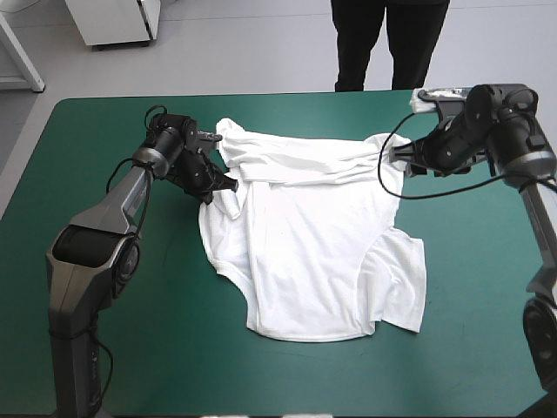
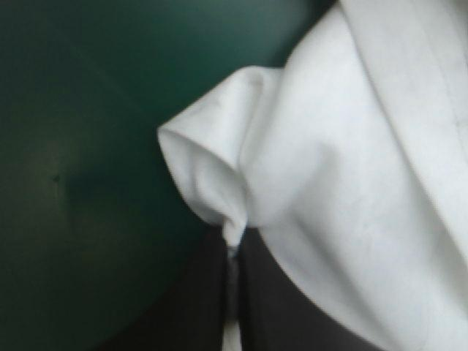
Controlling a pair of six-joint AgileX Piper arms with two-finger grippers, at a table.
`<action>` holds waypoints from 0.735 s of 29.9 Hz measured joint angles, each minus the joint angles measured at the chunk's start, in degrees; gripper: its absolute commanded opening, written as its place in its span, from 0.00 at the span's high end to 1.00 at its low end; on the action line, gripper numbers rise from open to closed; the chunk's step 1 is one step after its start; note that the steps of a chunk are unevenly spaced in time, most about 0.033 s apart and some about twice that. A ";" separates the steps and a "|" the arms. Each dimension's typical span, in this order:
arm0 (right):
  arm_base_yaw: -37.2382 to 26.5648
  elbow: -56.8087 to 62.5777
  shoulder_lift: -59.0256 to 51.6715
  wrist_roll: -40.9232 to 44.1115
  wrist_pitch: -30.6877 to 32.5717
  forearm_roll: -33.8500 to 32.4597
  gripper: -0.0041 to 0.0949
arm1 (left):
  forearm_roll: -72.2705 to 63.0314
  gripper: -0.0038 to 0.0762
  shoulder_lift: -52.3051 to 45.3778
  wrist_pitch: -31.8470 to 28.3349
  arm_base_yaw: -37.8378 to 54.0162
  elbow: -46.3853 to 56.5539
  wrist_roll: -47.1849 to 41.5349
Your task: Fold the cloth
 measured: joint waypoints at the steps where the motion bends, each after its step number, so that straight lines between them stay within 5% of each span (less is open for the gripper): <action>1: 0.90 2.45 -1.43 0.00 0.00 -0.31 0.46 | -0.02 0.98 0.00 0.00 0.00 0.00 0.00; 15: 4.32 28.26 -12.47 1.72 -1.06 -0.90 0.46 | -0.16 0.98 0.00 0.00 0.09 0.00 0.00; 22: 7.27 38.86 -16.61 4.54 -7.18 -0.86 0.47 | -0.21 0.98 0.00 -0.09 0.09 0.00 0.00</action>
